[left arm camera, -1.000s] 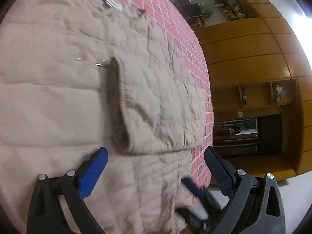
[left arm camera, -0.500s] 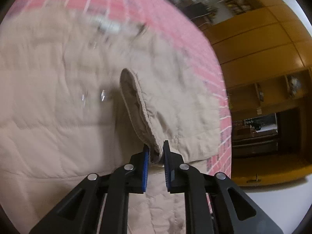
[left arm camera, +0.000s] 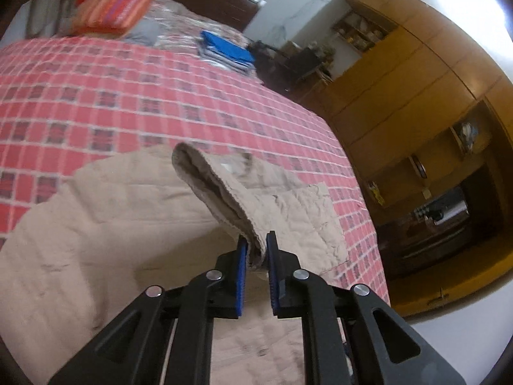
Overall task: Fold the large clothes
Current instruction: 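Fold the held sleeve across the jacket body with the left tool and release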
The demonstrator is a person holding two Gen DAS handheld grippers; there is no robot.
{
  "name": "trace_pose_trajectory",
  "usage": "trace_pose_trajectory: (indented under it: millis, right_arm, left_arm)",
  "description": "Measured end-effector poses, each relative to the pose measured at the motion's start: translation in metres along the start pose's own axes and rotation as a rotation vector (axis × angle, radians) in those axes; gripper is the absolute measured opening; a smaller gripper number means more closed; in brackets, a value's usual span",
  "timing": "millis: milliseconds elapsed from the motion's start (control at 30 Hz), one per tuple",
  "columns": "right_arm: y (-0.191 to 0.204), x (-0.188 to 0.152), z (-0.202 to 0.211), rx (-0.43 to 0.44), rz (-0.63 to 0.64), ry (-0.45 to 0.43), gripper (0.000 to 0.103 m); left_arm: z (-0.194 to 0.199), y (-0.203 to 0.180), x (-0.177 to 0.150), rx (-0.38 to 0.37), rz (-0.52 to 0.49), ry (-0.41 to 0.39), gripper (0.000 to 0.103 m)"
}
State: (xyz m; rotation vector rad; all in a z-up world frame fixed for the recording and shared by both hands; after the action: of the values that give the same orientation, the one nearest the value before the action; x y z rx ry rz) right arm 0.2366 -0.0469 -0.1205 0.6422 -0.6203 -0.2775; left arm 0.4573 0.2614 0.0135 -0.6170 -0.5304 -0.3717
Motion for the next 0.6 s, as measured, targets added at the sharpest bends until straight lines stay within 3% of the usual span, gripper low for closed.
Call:
trace_pose_trajectory:
  millis: [367, 467, 533, 600]
  right_arm:
    - [0.004, 0.005, -0.012, 0.012, -0.004, 0.030, 0.071]
    - [0.006, 0.004, -0.011, 0.015, 0.000, 0.030, 0.072]
    - [0.005, 0.005, -0.009, 0.019, 0.000, 0.032, 0.073]
    - [0.007, 0.006, -0.008, 0.021, 0.005, 0.028, 0.074]
  left_arm:
    - [-0.057, 0.109, -0.067, 0.085, 0.212, 0.108, 0.012]
    - [-0.060, 0.109, -0.076, 0.135, 0.242, 0.144, 0.021]
    - [-0.040, 0.100, -0.071, 0.202, 0.236, 0.081, 0.039]
    - [-0.020, 0.088, -0.065, 0.188, 0.227, -0.008, 0.056]
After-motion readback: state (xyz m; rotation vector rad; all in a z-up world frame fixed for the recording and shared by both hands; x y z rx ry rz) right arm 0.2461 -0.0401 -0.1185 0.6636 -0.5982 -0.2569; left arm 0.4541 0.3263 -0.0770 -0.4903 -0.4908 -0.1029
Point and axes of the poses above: each gripper's, at about its wrist camera, not at the fingertips, and z roughly against the way its jaws point, y to its left, x to its top, the point moved 1 cm from there along -z, roughly the way its jaws point, and after that the axes turned 14 degrees about -z, right-handed, at the moved point
